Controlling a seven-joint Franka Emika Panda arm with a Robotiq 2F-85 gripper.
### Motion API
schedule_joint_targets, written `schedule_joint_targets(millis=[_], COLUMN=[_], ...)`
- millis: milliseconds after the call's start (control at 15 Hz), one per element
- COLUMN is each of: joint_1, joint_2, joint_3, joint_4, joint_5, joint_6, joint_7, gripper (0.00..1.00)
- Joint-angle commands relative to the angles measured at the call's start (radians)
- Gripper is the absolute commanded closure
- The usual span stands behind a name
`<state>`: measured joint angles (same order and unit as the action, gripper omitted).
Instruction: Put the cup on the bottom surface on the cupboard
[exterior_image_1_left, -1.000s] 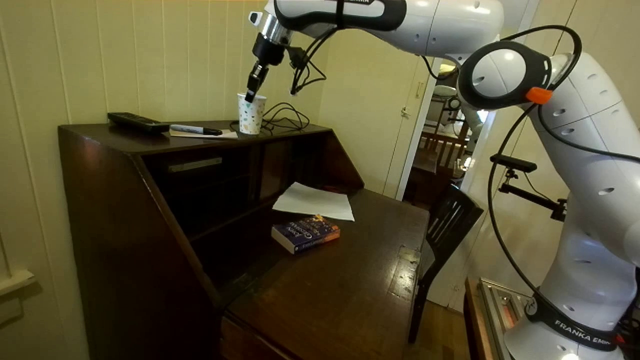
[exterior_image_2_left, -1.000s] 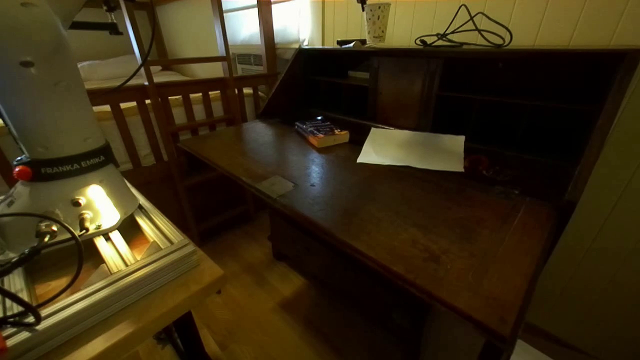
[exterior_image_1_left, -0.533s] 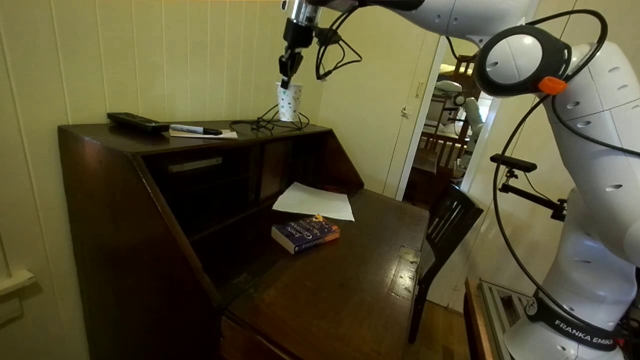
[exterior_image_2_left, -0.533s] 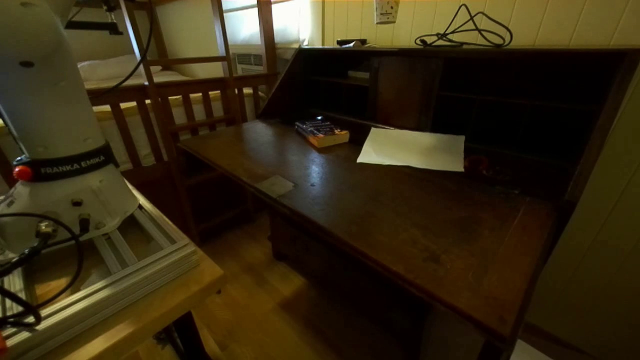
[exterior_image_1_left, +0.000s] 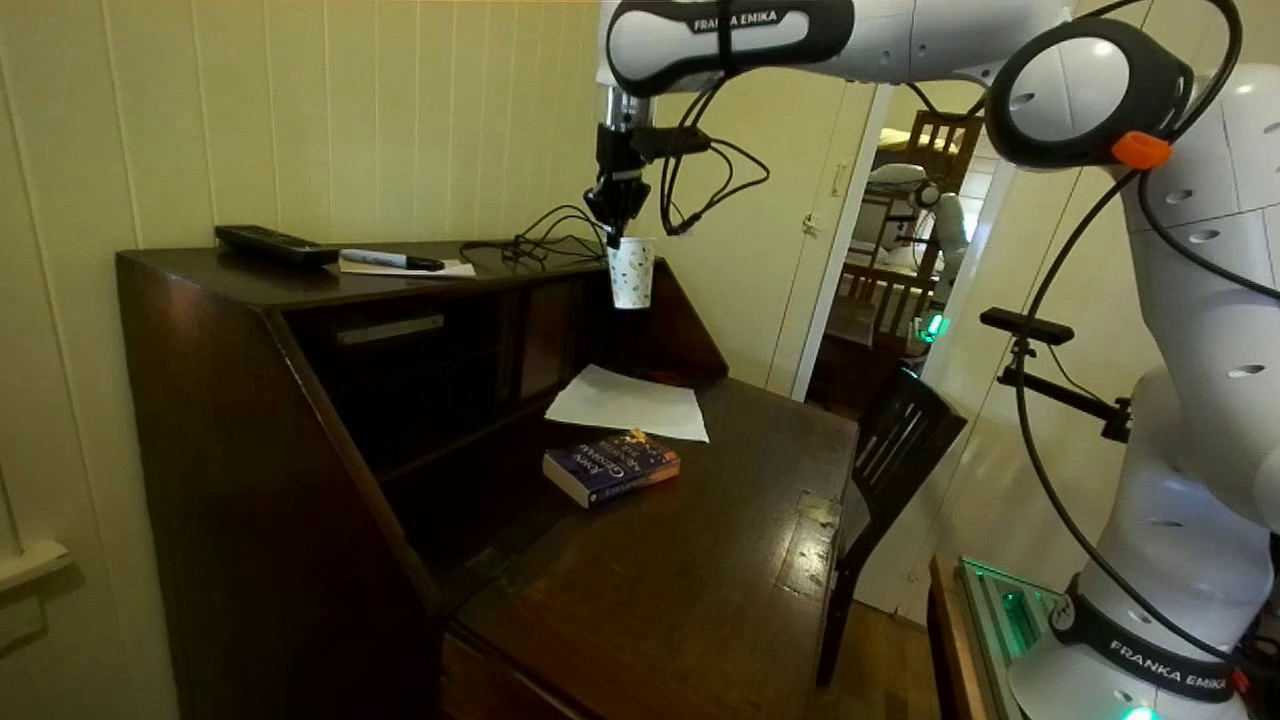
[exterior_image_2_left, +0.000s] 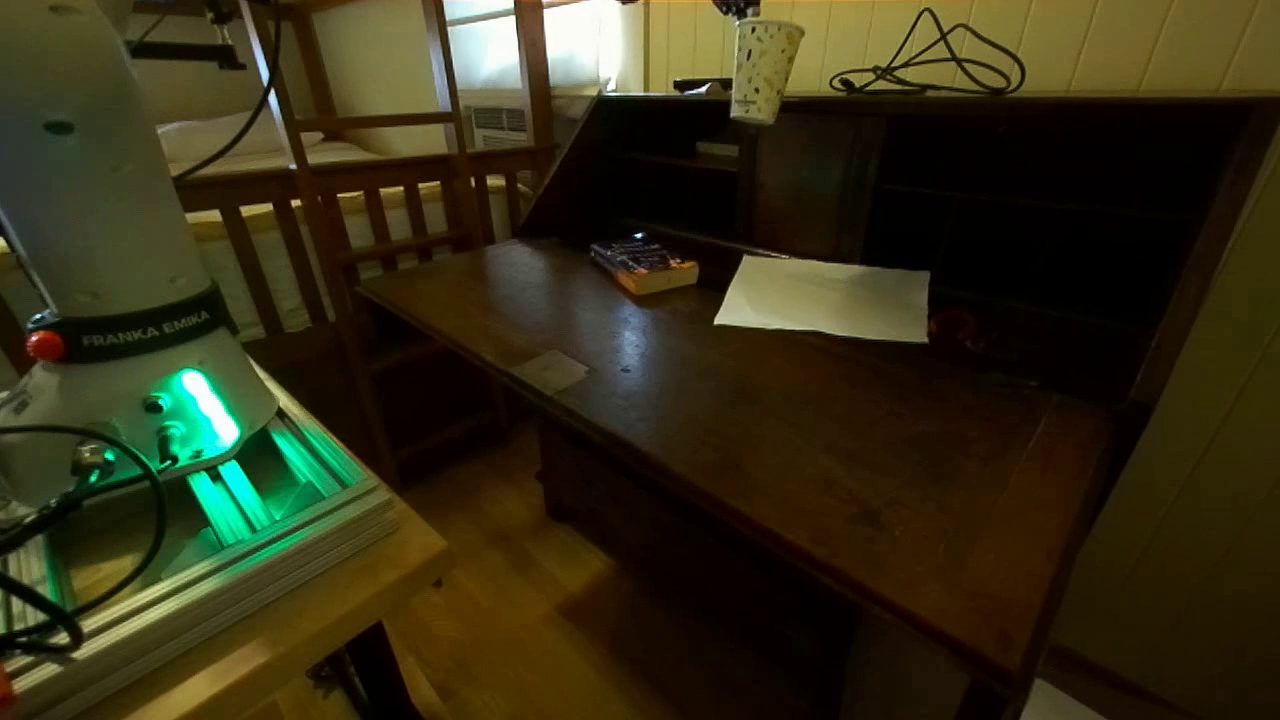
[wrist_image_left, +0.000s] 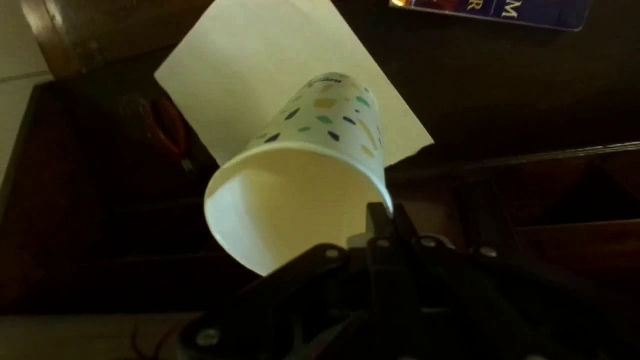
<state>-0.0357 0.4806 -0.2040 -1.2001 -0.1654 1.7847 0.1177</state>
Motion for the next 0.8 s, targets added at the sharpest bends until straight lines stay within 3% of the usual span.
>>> schedule_joint_targets(millis=[0,67,267,400,733], joint_1=[0.001,-0.019,-0.021,0.015,-0.004], joint_2=[-0.1,-0.011,-0.038,-0.084,-0.066], joint_3=[-0.006,0.02,0.017,-0.01,-0.049], joint_4=[-0.247,-0.091,-0.176,-0.208,-0.27], joint_5=[0.048,0.002,0.014,-0.033,-0.064], joint_6=[0.091,0.031,0.067,0.116,0.182], joint_7=[0.155,0.096,0.14,0.306,0.549], gripper=[0.99,0.97,0.97,0.99,0.99])
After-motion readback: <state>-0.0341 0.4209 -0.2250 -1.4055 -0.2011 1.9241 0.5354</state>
